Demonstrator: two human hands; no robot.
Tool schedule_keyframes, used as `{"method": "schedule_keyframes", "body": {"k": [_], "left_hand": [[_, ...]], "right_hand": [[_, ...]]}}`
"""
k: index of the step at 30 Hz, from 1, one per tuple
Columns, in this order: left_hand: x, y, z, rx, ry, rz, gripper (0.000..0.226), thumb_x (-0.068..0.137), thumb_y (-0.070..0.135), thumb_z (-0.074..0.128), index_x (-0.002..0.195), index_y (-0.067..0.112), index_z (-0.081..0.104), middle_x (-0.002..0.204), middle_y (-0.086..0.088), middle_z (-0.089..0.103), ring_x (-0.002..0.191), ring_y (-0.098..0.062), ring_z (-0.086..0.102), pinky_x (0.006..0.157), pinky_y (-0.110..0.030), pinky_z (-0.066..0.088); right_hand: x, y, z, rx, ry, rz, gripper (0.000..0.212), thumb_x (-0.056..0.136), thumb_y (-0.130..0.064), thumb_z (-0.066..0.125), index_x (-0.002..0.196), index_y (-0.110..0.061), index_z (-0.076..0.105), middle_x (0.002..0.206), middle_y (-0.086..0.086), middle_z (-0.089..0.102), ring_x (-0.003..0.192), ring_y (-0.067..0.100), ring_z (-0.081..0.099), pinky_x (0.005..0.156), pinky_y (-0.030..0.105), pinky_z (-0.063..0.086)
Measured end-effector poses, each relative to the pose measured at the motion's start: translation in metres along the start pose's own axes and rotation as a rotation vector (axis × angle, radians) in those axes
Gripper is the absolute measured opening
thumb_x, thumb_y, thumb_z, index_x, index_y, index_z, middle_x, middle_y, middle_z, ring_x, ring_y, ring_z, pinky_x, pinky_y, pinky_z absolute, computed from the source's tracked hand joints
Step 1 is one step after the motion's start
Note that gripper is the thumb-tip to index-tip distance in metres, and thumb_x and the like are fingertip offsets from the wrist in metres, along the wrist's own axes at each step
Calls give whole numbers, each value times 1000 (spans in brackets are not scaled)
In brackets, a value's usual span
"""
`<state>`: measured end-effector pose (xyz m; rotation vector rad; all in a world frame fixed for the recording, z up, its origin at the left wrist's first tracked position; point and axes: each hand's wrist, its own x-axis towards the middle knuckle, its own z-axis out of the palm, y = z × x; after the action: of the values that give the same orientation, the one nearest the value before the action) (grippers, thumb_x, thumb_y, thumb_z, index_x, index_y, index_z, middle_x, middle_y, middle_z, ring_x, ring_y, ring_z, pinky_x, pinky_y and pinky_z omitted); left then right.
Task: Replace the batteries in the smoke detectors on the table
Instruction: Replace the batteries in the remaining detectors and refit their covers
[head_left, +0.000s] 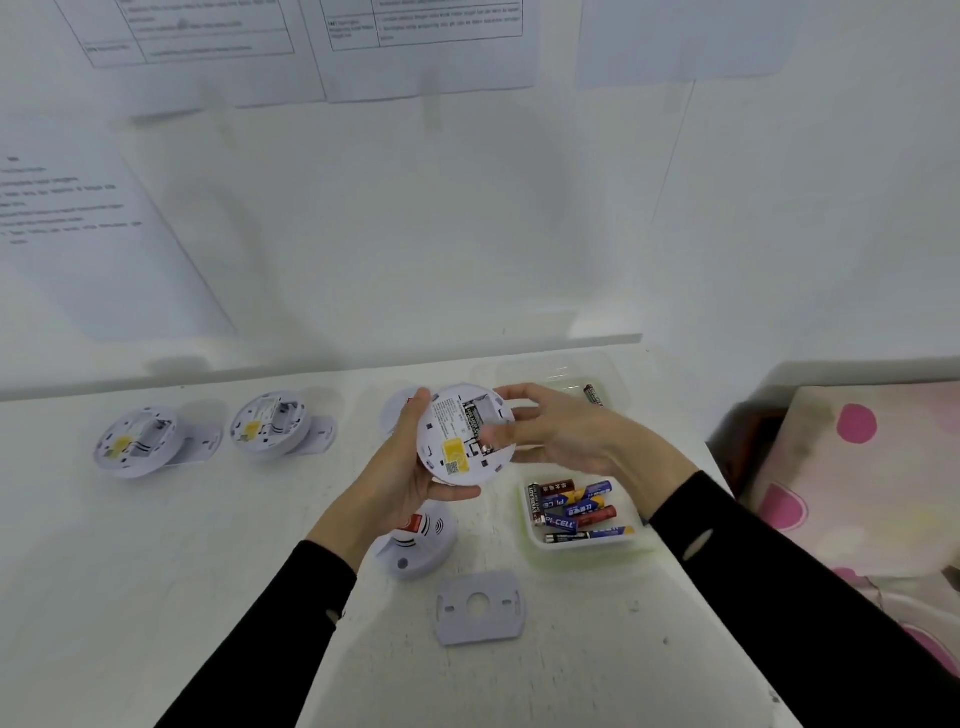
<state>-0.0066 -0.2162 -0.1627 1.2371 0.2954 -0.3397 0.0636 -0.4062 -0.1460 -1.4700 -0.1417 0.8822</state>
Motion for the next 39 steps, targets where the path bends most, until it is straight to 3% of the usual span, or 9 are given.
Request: {"method": "schedule_keyframes", "body": {"k": [3, 6, 10, 15, 20, 23, 27, 31, 39], "left_hand": [[0, 0, -6, -126, 3, -17, 54, 98, 58, 30, 124, 21, 60, 106, -12, 75, 83, -30, 74, 55, -36, 62], [0, -4, -10, -173, 19, -17, 59, 98, 60, 30, 131, 19, 57, 111, -14, 73, 84, -30, 74, 51, -34, 61], [0, -7, -13, -168, 32, -21, 60, 98, 60, 30, 130, 19, 58, 109, -14, 73, 85, -31, 73, 49, -33, 60], [0, -6, -12, -156, 15, -22, 53, 99, 58, 27, 118, 23, 63, 103, -10, 76, 79, -29, 73, 51, -33, 61], [0, -5, -15, -130, 38, -27, 53, 99, 59, 28, 120, 24, 63, 108, -12, 74, 87, -33, 70, 52, -34, 61], [1, -6, -18, -121, 55, -21, 53, 99, 59, 29, 120, 25, 63, 108, -11, 74, 85, -31, 71, 52, -33, 61], [3, -7, -18, -81, 71, -15, 53, 99, 59, 28, 118, 26, 64, 106, -10, 75, 83, -28, 73, 52, -33, 60], [6, -8, -12, -22, 100, -14, 54, 100, 59, 25, 116, 26, 64, 104, -10, 75, 83, -26, 73, 54, -33, 59], [5, -9, -1, 8, 109, -13, 57, 100, 59, 26, 124, 22, 62, 110, -13, 74, 86, -26, 74, 56, -33, 59]], "right_hand": [[10, -13, -30, -55, 160, -118, 41, 80, -30, 75, 116, -17, 59, 121, 6, 63, 114, 25, 60, 97, 33, 50], [26, -11, -55, -433, 401, -144, 22, 89, -24, 68, 109, -15, 70, 112, 0, 68, 105, 18, 62, 78, 21, 49], [49, -2, -72, -938, 326, 8, 14, 86, -11, 70, 99, -11, 76, 103, 2, 71, 97, 16, 63, 79, 21, 44], [68, 0, -68, -1180, 237, 48, 18, 87, -11, 67, 103, -16, 75, 84, -10, 57, 88, 13, 52, 78, 23, 38], [72, 6, -71, -1007, 347, -93, 18, 89, -30, 67, 103, -18, 72, 103, -1, 68, 95, 17, 58, 77, 23, 41], [53, 1, -54, -676, 473, -306, 21, 99, -24, 50, 115, -22, 64, 100, -3, 68, 81, 9, 57, 71, 18, 42], [18, -1, -23, -591, 358, -398, 35, 101, -11, 43, 131, -22, 57, 102, -1, 62, 79, 6, 59, 67, 5, 42], [-10, -1, -3, -375, 267, -521, 18, 87, -18, 70, 101, -13, 60, 80, 2, 73, 73, 15, 65, 75, 25, 54], [-13, 12, 14, -758, 462, -777, 12, 88, -24, 69, 95, -14, 70, 83, -4, 72, 77, 9, 65, 74, 31, 54]]}}
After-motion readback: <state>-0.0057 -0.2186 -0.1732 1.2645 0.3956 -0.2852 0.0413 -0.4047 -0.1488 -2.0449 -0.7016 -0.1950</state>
